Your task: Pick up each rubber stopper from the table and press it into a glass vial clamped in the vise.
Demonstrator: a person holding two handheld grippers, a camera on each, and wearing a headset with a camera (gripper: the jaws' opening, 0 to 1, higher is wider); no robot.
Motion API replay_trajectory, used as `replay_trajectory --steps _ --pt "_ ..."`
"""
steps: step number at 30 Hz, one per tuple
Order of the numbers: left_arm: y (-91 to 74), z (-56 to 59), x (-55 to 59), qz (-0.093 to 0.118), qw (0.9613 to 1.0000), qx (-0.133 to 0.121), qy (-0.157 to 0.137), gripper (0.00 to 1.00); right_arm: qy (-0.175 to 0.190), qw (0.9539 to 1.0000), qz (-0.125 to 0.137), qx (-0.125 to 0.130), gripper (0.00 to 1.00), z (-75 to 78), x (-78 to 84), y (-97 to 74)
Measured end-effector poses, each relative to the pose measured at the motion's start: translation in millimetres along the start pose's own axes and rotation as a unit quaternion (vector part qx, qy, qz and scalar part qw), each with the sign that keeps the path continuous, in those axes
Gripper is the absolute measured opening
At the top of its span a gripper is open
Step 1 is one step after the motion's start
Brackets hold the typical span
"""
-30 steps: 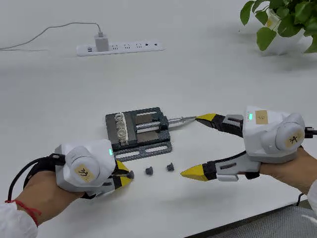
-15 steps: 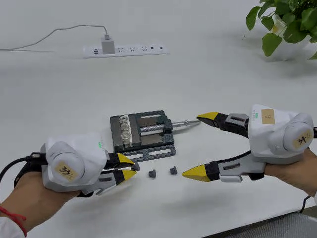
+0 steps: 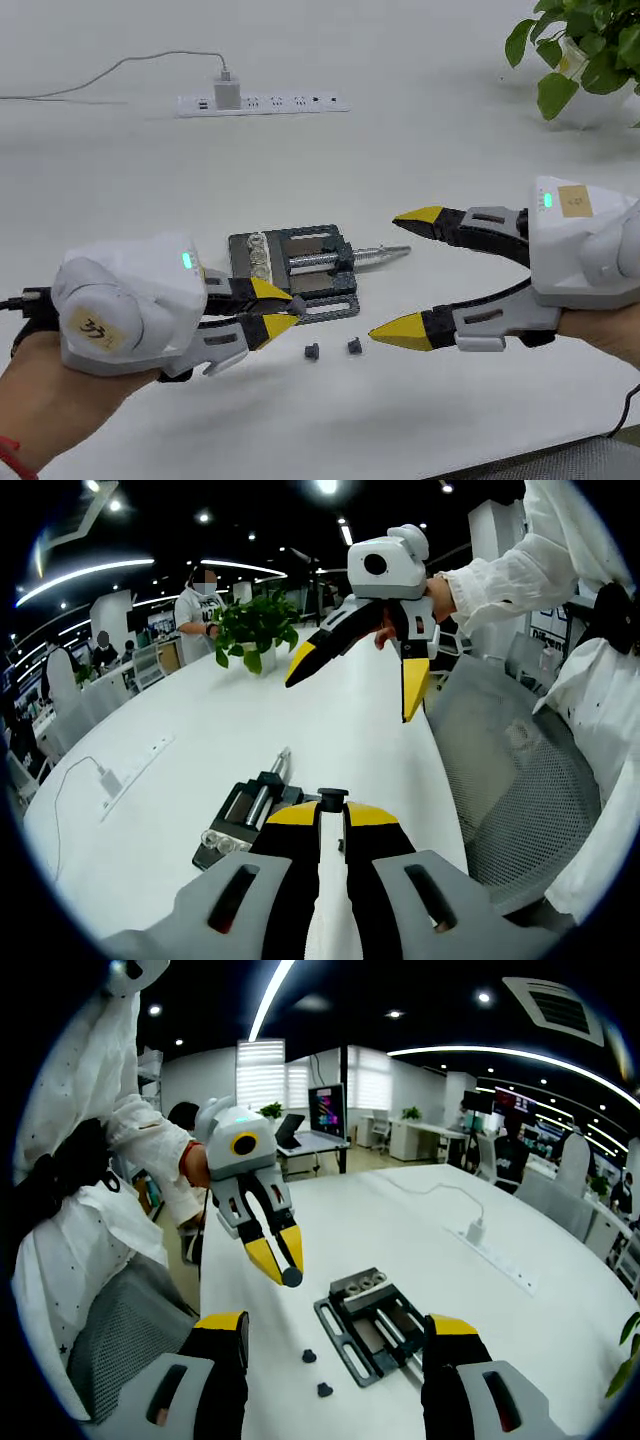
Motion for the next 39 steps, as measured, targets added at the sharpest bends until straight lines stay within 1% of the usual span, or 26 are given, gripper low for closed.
replay_trajectory --steps 3,5,8,10,13,21,25,27,29,39 --pt "0.3 2.9 -6.6 0.006 1.0000 0.001 0.005 0.05 0.001 0.9999 0.005 -0.011 0.65 -2.7 -9.1 -2.0" --pt "0.3 4.2 -10.0 0.012 0.9999 0.002 0.005 0.05 0.007 0.9998 -0.001 -0.019 0.62 -4.2 -12.6 -2.5" --pt "0.6 6.1 -15.0 0.019 0.9998 0.002 0.008 0.05 0.003 0.9995 0.000 -0.031 0.57 -7.2 -19.1 -3.7" --pt "1.1 7.1 -16.8 0.022 0.9997 0.003 0.010 0.05 0.007 0.9992 -0.005 -0.038 0.54 -8.9 -21.3 -3.8" --pt "2.0 9.4 -19.5 0.025 0.9996 0.006 0.013 0.05 0.007 0.9987 -0.007 -0.050 0.47 -11.5 -25.0 -4.7" --pt "2.9 13.1 -27.9 0.035 0.9991 0.010 0.019 0.04 0.007 0.9965 -0.013 -0.083 0.32 -17.8 -29.1 -4.8" --pt "2.6 13.9 -32.0 0.040 0.9989 0.012 0.022 0.04 0.003 0.9955 -0.016 -0.094 0.25 -20.4 -30.5 -3.6" --pt "2.5 14.2 -33.9 0.042 0.9988 0.012 0.024 0.04 0.004 0.9951 -0.015 -0.098 0.24 -20.5 -30.8 -2.9" --pt "2.6 14.8 -35.6 0.044 0.9986 0.013 0.025 0.04 0.001 0.9946 -0.017 -0.102 0.20 -20.7 -30.4 -2.6" --pt "4.2 18.7 -41.5 0.050 0.9981 0.020 0.028 0.04 0.002 0.9933 -0.016 -0.115 0.13 -24.1 -31.3 0.0"
Point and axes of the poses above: the centre of the closed fingertips' face, and the gripper's own axes: y roughly forward along the fingers, z roughly to its right, x roughly out of its underside, the point moved 7 cm from there along -y, roughly backward along the fingers, and after that the axes turned 9 degrees about x, right-handed, at the moved point
